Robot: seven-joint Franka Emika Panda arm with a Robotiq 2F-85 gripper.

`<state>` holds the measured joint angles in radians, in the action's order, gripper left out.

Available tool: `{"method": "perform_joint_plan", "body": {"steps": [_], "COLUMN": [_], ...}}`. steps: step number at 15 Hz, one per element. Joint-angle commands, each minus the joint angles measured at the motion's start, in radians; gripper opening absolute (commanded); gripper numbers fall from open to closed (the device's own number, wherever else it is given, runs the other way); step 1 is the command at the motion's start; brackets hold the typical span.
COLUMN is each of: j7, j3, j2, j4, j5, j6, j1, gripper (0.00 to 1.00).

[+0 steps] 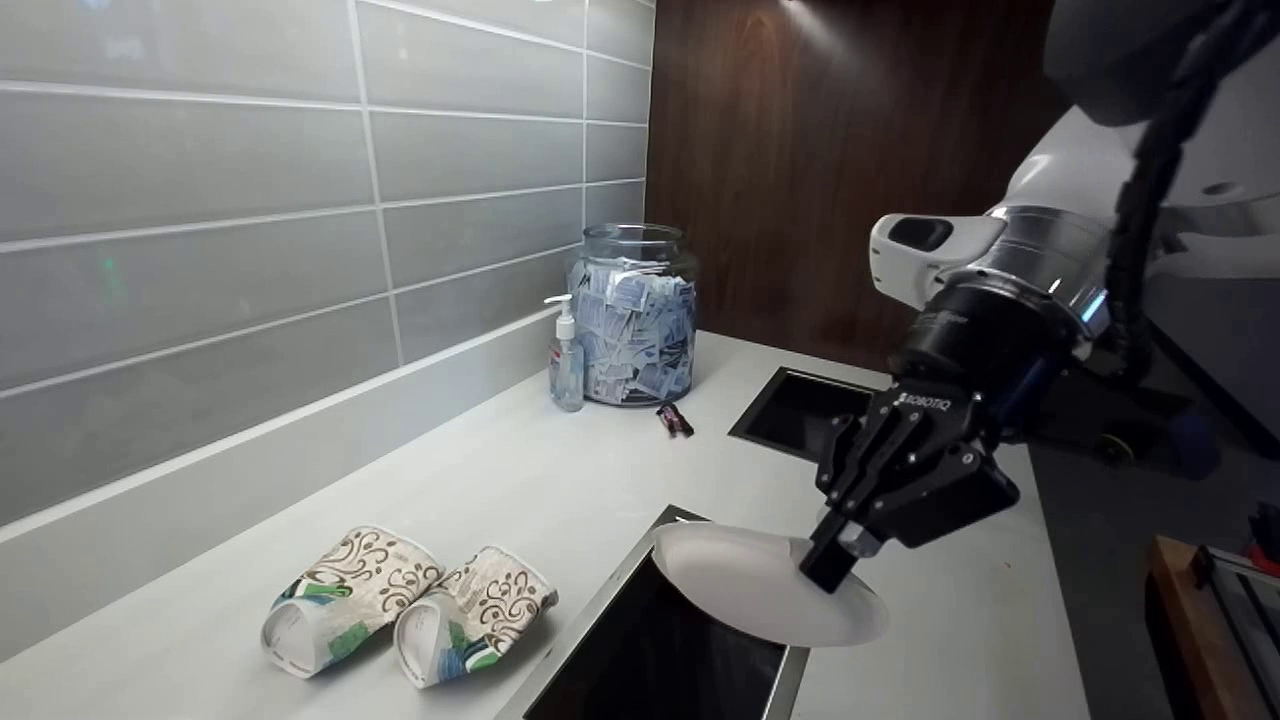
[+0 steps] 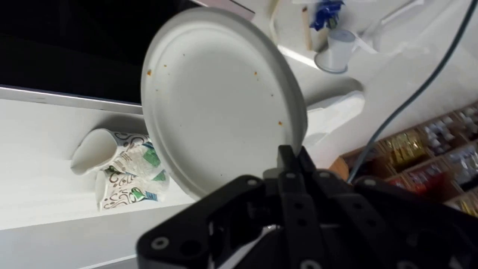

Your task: Pour the snacks from the white plate into the left trash chute.

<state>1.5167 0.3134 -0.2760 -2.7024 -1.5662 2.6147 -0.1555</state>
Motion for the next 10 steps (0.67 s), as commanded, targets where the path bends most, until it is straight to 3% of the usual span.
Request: {"method": "perform_joint_plan", "body": {"steps": [1,6,8,10], "j7": [-0.117,-0.38,-0.412,-0.362], "j3": [0.112,0.252,0.317,0.349], "j2": [0.031,0.093,0.238,0.327], "j4": [-0.014,-0.084,-0.056,-0.063], "j5": [0.079,0.29,0.338,0.266], "j6": [0.23,0.536,0.675,0.801], "j1": [-0.037,-0.016,0.047,0.073], "gripper": [0.01,0.01,0.01,0.01]}}
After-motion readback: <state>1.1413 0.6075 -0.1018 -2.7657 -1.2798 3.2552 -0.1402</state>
